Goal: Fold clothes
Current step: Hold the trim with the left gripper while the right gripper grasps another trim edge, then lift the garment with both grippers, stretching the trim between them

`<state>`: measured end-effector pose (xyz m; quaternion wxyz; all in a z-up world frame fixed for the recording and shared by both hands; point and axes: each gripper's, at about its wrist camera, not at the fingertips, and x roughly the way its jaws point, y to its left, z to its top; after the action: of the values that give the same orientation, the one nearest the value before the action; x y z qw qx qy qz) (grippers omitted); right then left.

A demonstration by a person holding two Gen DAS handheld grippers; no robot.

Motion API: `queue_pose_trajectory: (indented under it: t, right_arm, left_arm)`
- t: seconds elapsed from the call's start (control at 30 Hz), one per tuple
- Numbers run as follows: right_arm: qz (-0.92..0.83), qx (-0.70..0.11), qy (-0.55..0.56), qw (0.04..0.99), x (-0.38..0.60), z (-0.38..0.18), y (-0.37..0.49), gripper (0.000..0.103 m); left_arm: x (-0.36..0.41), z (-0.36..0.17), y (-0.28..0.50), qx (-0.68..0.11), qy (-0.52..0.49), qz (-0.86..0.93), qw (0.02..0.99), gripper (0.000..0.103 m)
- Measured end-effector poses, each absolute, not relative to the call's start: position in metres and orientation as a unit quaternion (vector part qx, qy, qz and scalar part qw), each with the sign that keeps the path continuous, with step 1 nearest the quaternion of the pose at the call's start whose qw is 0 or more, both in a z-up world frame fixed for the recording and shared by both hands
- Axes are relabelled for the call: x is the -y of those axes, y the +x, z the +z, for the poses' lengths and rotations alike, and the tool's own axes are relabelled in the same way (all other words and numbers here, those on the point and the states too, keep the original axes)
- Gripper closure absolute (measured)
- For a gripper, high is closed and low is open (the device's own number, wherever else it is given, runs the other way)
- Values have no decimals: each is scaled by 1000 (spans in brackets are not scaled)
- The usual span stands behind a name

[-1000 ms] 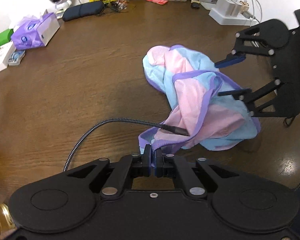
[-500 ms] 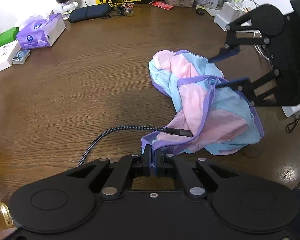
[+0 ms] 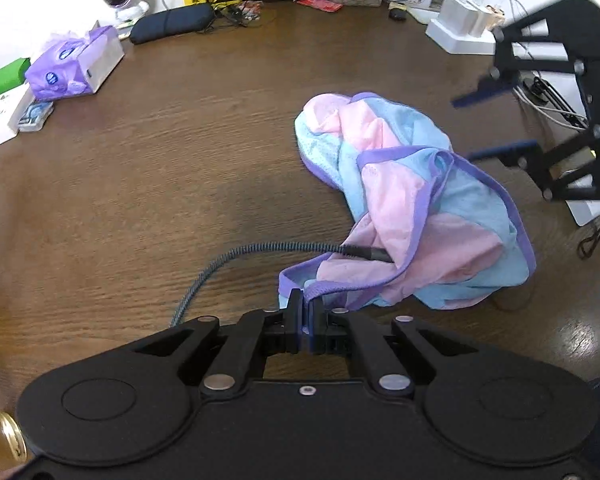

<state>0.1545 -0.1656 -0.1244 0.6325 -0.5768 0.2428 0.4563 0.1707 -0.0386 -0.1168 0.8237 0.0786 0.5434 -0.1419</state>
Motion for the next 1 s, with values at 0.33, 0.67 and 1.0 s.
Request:
queue_pose_trajectory:
  t: [0.33, 0.67, 1.0]
  right_arm:
    - [510, -232, -625, 544, 140, -165, 164, 78]
    - [429, -261, -424, 753, 174, -83, 174, 99]
    - [220, -26, -338, 915, 209, 134, 141, 99]
  left_arm:
    - [38, -121, 170, -546, 71, -142, 823, 100]
    - [20, -69, 187, -476, 48, -129, 868, 101]
    - [43, 175, 177, -152, 176, -76, 970, 101]
